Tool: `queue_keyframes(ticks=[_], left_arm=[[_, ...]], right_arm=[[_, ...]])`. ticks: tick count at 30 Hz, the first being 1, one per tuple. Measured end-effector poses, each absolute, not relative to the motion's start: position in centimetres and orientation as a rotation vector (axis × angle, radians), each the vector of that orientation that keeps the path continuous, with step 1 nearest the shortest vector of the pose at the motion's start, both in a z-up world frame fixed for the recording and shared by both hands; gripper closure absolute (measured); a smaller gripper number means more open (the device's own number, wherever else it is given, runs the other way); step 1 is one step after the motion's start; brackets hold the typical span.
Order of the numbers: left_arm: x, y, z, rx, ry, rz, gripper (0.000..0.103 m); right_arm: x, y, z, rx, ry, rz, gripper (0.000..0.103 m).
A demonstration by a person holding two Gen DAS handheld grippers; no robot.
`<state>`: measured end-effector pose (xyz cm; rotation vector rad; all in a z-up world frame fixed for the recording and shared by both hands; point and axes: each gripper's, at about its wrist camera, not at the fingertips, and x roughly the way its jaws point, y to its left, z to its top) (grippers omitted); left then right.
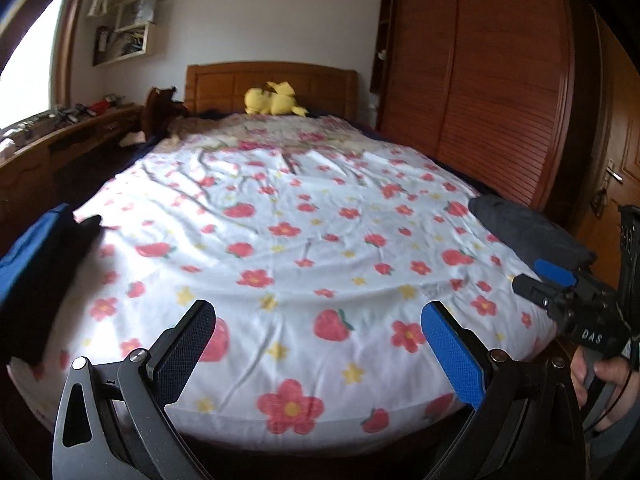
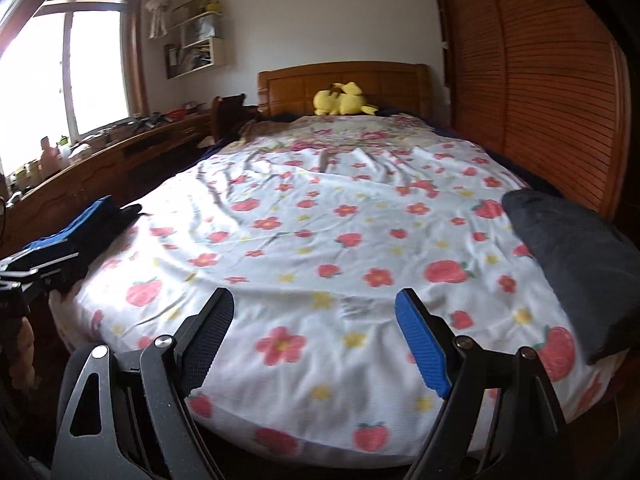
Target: Fold large clothes
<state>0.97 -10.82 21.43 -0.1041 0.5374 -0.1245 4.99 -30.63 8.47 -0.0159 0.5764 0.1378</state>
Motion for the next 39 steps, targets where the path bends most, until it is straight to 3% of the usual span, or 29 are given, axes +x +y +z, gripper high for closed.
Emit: queue_keyframes(ticks=[8, 16, 23, 39], left_arm=[[-3.3, -11.8, 24.8, -0.084, 0.389, -0.067, 0.001], [-6.7, -12.1, 24.6, -0.097, 0.320, -0.028, 0.001], [-5.6, -10.9, 22.5, -0.113, 0.331, -0.022, 0.001], [-5.4, -11.1, 23.7, -0.068, 0.349, -0.020, 0.001]], right_arm=[[2.2, -28.1, 12.5, -0.025, 0.446, 0.166, 0.020], [0.3, -27.4, 14.6, -0.028, 0.371, 0.152, 0.020], [0.6, -27.9, 14.1, -0.022, 0.370, 0.141, 0.020], [0.6, -28.3, 13.9, -0.019, 0.373, 0.139, 0.020]])
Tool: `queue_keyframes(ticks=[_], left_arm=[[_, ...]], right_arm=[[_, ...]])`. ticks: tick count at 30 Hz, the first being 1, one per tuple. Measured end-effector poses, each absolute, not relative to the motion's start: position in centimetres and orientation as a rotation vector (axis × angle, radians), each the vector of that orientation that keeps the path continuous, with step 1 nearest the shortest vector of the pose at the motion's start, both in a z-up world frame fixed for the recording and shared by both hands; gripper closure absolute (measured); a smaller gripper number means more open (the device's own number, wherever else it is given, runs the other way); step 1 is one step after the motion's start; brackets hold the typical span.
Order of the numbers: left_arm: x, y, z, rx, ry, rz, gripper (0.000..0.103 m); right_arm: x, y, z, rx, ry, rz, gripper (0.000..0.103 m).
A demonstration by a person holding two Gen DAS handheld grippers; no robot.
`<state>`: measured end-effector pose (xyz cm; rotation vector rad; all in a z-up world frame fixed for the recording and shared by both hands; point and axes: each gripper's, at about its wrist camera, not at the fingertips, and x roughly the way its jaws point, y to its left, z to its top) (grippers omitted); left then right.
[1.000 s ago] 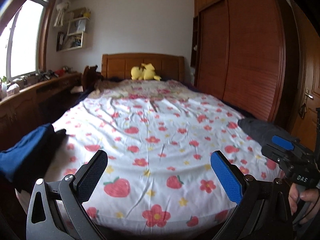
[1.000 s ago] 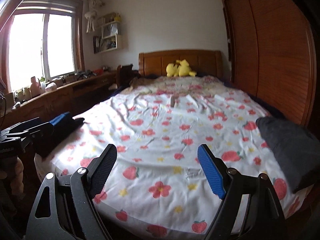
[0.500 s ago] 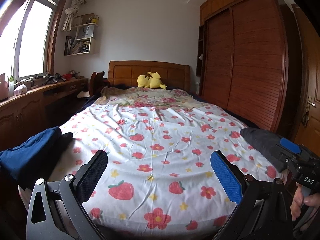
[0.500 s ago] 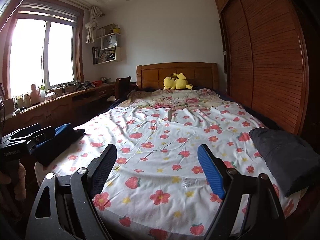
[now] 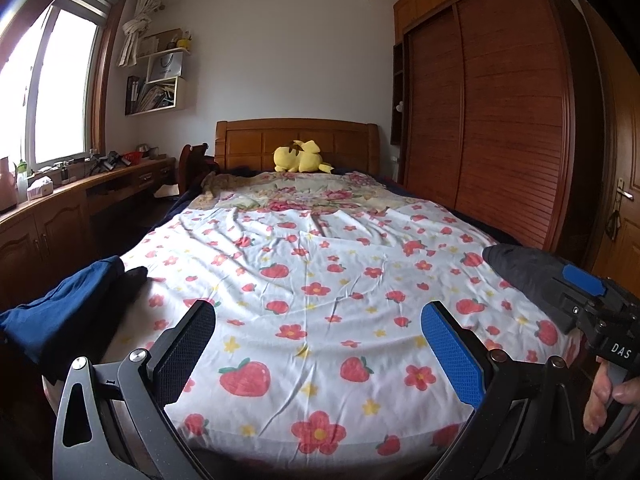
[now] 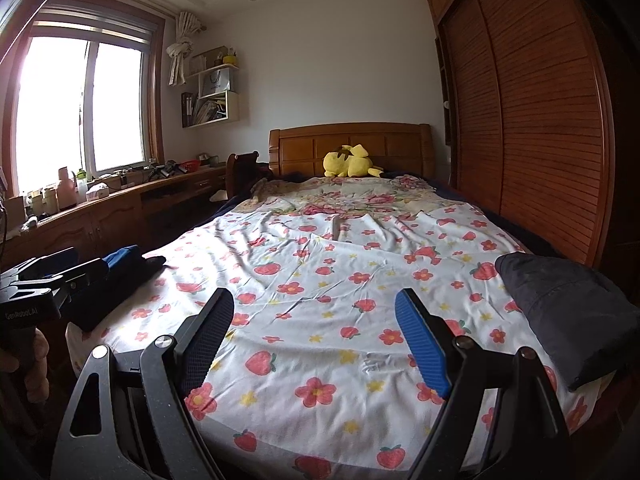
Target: Fold large clothes
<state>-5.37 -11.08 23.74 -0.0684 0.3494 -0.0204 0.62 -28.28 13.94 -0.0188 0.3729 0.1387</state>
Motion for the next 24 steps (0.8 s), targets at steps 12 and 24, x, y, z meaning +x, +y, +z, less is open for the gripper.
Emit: queue_keyframes(ticks=[12, 24], left_arm=[[-5.66, -10.90, 23.95, -0.058, 0.343, -0.023, 0.001], [-5.86, -10.88, 24.04, -0.048, 0.336, -0.028, 0.001]], right_arm=[[0.73, -28.77, 13.80, -0.017, 0.363, 0.126, 0.020], [0.65, -29.21, 13.69, -0.016, 0.357, 0.122, 0.020]])
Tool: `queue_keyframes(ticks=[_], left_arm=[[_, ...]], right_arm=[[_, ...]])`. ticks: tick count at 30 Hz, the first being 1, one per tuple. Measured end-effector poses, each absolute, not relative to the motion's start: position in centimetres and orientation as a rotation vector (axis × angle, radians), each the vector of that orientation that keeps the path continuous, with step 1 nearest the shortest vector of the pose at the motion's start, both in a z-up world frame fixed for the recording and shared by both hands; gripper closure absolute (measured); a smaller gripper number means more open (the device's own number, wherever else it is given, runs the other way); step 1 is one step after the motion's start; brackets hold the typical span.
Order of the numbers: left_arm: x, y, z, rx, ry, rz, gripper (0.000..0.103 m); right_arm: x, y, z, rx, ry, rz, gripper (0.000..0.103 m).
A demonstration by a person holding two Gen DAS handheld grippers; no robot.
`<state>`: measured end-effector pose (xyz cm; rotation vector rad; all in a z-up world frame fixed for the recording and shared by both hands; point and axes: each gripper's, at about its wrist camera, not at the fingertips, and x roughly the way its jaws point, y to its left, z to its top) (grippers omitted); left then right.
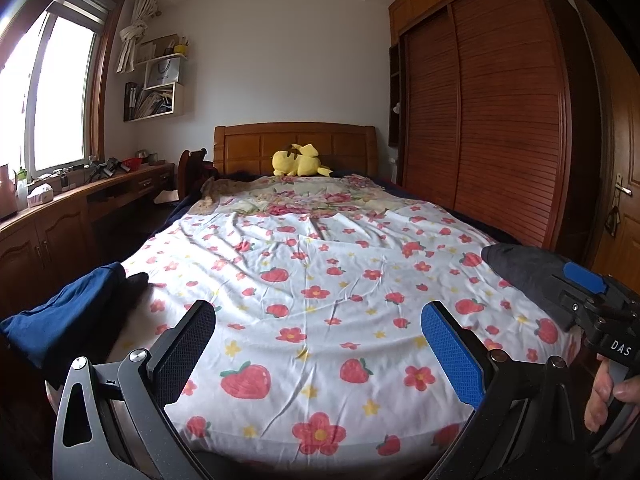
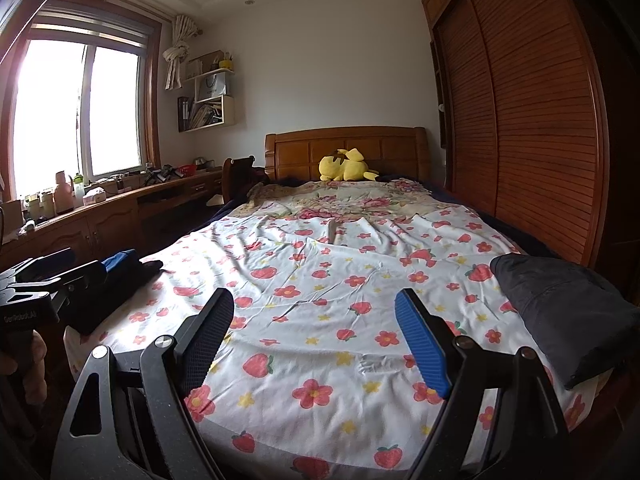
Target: Fold large clothes
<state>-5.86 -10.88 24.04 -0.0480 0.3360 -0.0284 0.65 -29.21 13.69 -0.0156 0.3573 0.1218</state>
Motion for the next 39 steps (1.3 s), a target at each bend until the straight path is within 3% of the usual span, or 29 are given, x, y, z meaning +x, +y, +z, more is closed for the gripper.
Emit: queue_keyframes(ticks=[39], left_arm=[[-6.02, -11.01, 23.93, -0.033, 0.329, -0.026, 0.001]], right_arm=[[0.59, -29.53, 13.54, -0.016, 0.355, 0.125, 0.020]])
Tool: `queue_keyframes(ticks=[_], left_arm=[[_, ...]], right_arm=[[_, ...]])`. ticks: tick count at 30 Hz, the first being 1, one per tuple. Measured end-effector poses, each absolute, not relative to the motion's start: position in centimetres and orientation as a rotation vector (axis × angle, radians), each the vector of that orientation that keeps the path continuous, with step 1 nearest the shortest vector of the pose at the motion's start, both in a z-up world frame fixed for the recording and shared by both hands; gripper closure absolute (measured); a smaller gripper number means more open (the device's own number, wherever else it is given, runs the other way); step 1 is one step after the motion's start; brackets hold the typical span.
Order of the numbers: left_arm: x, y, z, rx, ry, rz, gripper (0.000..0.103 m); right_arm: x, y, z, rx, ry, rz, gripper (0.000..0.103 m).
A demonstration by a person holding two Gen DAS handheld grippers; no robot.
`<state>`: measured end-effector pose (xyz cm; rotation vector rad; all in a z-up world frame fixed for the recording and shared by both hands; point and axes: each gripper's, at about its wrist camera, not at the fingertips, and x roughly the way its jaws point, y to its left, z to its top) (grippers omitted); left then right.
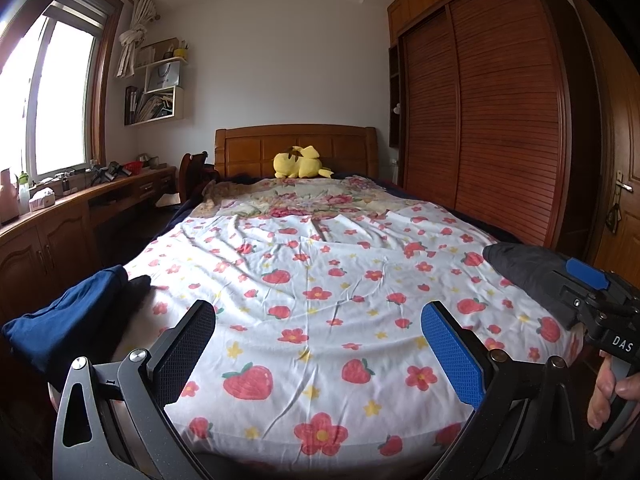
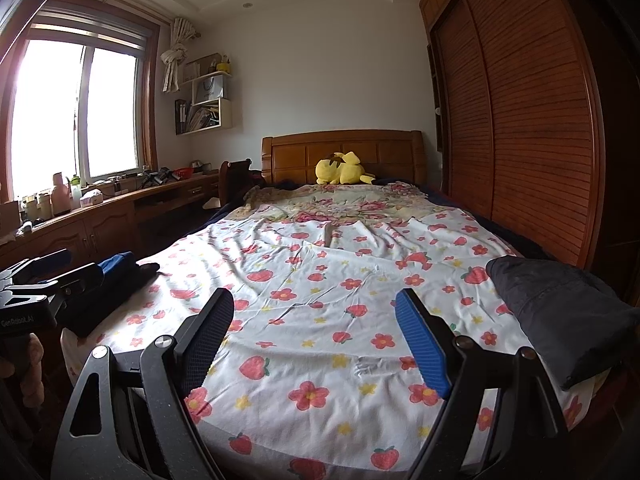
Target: Fold large clothes
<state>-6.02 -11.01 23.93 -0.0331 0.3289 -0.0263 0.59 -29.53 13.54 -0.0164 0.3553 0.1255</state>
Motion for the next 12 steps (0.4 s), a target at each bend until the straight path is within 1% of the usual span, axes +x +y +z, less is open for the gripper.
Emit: queue_keyframes(ticks=[12], left_arm=[[-6.04, -11.02, 23.88, -0.035, 0.332, -0.027, 0.001]], right_arm=[[0.58, -29.56, 13.49, -0.017, 0.354, 0.126, 0.020]])
